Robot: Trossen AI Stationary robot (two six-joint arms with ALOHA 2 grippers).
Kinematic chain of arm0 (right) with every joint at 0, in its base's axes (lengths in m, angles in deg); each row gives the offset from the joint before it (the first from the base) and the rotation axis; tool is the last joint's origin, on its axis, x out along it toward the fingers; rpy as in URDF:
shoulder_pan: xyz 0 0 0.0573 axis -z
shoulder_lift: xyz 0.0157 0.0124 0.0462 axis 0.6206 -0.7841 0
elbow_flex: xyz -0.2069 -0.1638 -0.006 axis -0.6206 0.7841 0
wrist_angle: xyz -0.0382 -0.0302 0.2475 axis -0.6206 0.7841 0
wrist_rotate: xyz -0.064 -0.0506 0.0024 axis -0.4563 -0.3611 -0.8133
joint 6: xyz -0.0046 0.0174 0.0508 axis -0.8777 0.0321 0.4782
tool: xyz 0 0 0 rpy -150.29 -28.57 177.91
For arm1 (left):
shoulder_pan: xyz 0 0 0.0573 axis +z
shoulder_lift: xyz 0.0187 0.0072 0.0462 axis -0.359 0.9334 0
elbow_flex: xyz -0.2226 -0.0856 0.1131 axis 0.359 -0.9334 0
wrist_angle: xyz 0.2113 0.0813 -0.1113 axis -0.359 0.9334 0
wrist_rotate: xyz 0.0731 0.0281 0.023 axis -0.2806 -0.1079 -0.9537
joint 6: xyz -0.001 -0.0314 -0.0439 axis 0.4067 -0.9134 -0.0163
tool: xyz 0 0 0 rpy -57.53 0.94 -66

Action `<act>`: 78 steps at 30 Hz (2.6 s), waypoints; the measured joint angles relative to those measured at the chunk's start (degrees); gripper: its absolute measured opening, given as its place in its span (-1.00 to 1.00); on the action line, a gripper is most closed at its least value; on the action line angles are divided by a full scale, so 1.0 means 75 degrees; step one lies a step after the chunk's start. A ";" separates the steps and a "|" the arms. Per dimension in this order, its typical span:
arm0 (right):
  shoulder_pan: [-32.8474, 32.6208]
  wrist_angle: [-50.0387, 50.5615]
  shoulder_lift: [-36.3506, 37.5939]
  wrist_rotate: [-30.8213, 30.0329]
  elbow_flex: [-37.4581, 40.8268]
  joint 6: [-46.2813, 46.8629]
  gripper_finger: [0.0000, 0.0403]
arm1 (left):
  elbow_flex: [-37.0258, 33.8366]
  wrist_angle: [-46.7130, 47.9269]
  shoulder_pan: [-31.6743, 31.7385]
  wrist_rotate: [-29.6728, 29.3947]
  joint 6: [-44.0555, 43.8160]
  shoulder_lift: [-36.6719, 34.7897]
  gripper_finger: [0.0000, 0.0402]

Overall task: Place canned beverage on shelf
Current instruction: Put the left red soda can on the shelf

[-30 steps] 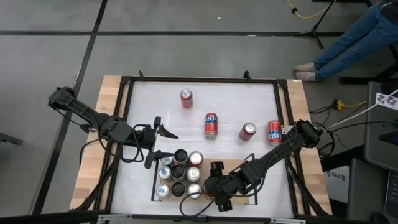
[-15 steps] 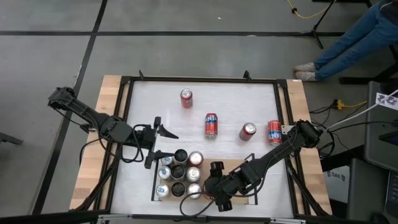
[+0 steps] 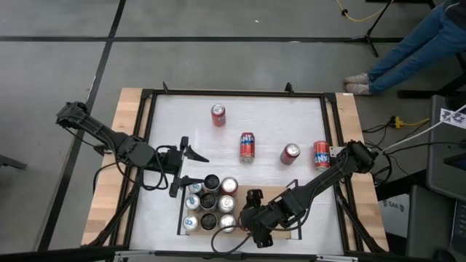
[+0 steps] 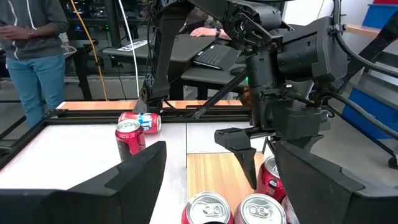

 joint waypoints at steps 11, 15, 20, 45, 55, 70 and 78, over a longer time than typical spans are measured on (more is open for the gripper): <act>0.0003 -0.0140 0.0001 0.0523 -0.0003 -0.0495 0.93 | 0.0000 0.0000 -0.0001 0.0000 0.0001 0.0000 0.46; 0.0003 -0.0141 0.0001 0.0529 -0.0004 -0.1216 0.93 | 0.0000 0.0000 -0.0002 0.0000 -0.0002 0.0000 0.46; 0.0003 -0.0146 0.0002 0.0525 -0.0006 -0.1940 0.93 | 0.0000 0.0000 -0.0002 0.0000 -0.0001 0.0000 0.46; 0.0017 -0.0151 0.0311 0.0392 -0.0026 -0.4718 0.93 | -0.0001 -0.0003 -0.0001 -0.0015 -0.0013 0.0000 0.46; 0.0095 -0.0143 0.0311 0.0651 -0.0026 -0.5986 0.93 | 0.0000 0.0000 -0.0002 -0.0017 -0.0058 0.0000 0.46; 0.0251 -0.0141 0.0311 0.1195 -0.0026 -0.5976 0.93 | -0.0001 0.0000 0.0000 -0.0026 -0.0061 0.0000 0.46; 0.0254 -0.0140 0.0311 0.1389 -0.0023 -0.5974 0.93 | 0.0000 0.0000 -0.0001 -0.0032 -0.0064 0.0000 0.46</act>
